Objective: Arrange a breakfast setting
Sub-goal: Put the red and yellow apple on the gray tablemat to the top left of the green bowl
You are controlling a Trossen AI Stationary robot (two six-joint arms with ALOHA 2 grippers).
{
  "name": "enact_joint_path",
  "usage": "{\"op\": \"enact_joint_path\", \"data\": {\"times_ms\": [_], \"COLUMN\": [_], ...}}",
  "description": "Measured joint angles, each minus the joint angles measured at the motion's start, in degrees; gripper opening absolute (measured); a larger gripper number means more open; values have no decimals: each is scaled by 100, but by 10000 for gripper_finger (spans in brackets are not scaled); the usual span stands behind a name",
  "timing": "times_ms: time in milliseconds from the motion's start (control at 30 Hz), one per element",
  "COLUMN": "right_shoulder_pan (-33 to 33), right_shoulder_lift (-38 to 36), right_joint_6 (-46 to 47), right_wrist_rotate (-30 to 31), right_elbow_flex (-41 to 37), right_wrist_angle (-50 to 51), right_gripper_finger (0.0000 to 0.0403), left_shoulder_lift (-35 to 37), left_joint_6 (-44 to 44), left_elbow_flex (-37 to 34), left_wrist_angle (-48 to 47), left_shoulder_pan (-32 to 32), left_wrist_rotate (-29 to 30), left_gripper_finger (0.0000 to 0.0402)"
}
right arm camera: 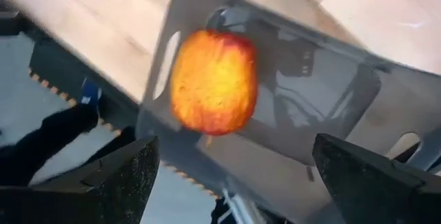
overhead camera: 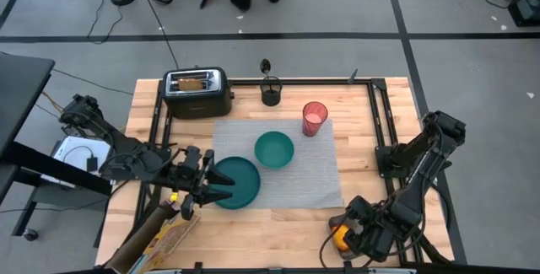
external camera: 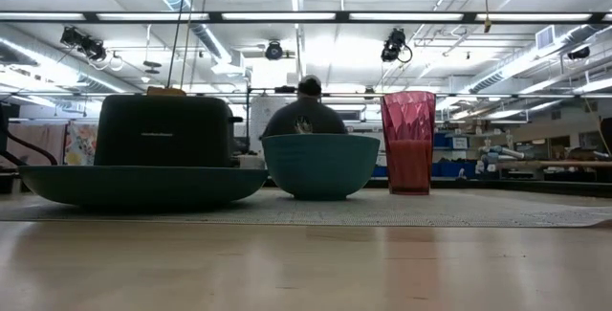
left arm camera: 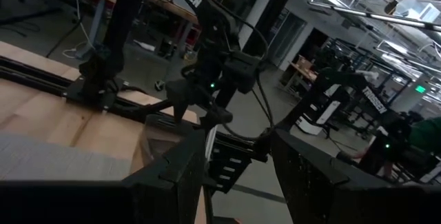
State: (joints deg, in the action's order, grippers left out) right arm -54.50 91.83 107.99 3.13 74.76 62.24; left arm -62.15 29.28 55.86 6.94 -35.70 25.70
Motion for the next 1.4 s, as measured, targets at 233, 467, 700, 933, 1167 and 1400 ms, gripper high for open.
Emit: {"op": "enact_joint_path", "data": {"times_ms": [233,467,700,933,1167,1400], "right_shoulder_pan": [-50,54,107,118,113,123], "right_shoulder_lift": [-2,543,1046,1481,1497,1483], "right_joint_6": [-97,-976,-1068,-1355,-1473,-2006], "right_wrist_rotate": [117,51,34,-157,-80,-132], "right_elbow_flex": [-382,-437,-428,-428,-453,-717], "right_wrist_angle": [-377,-910,-1219,-1330,-1122,-1384], "right_gripper_finger": [388,387,387,387,382,353], "left_shoulder_lift": [-2,-4,-4,-4,-4,-4], "left_joint_6": [0,5,67,137,161,154], "left_elbow_flex": [0,1,2,0,1,0], "left_wrist_angle": [2,5,4,2,4,6], "left_shoulder_pan": [-2,99,153,153,153,153], "left_wrist_rotate": [172,217,218,217,217,215], "left_gripper_finger": [173,173,173,173,173,173]}}
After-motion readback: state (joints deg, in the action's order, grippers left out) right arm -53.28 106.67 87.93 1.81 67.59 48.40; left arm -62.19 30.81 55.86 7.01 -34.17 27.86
